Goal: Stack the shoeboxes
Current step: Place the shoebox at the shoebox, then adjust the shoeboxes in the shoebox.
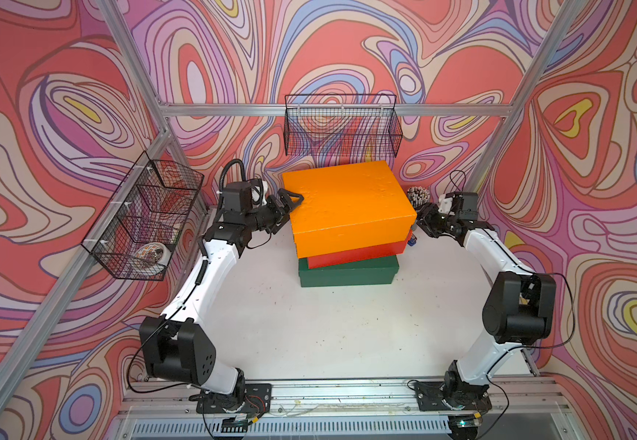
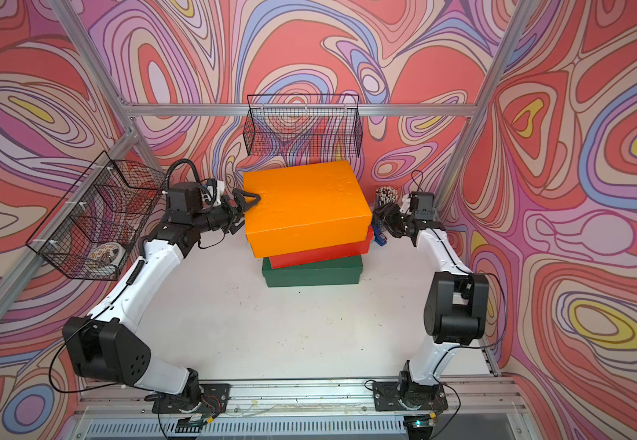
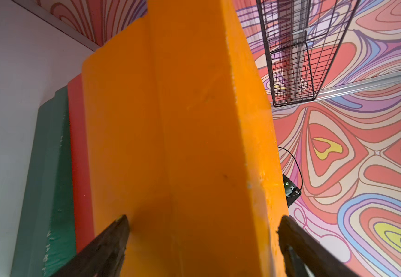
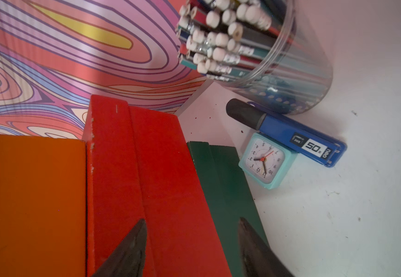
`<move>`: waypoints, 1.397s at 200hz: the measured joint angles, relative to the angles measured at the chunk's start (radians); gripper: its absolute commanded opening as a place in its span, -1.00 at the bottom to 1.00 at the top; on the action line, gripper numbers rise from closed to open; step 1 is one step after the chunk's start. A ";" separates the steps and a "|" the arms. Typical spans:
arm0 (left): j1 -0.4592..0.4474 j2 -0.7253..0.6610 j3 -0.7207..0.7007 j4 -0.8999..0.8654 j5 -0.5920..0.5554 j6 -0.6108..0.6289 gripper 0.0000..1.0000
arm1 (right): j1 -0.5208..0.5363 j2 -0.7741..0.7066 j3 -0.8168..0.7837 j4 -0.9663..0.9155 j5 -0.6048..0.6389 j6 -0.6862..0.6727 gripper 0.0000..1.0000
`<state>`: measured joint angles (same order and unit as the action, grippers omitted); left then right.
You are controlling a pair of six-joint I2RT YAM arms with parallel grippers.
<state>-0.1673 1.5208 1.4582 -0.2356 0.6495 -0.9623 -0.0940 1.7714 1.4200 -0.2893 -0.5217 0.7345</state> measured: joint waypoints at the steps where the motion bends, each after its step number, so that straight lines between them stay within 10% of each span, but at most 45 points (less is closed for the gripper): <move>1: -0.002 0.001 0.003 0.000 0.000 0.000 0.92 | 0.000 0.001 0.000 0.000 0.000 0.000 0.20; 112: 0.016 0.083 0.117 -0.040 -0.051 -0.004 1.00 | 0.036 0.045 0.000 0.007 0.000 -0.002 0.18; 188: 0.121 -0.158 -0.236 -0.065 -0.256 -0.037 0.60 | 0.037 0.031 -0.076 0.028 -0.010 -0.004 0.17; 279: -0.002 0.003 -0.319 -0.027 -0.283 -0.025 0.58 | 0.106 -0.116 -0.174 0.059 0.024 0.002 0.16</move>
<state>-0.1696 1.5242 1.1389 -0.2626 0.3660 -0.9871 0.0120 1.6558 1.2461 -0.2302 -0.4973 0.7361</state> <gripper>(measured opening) 0.790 0.581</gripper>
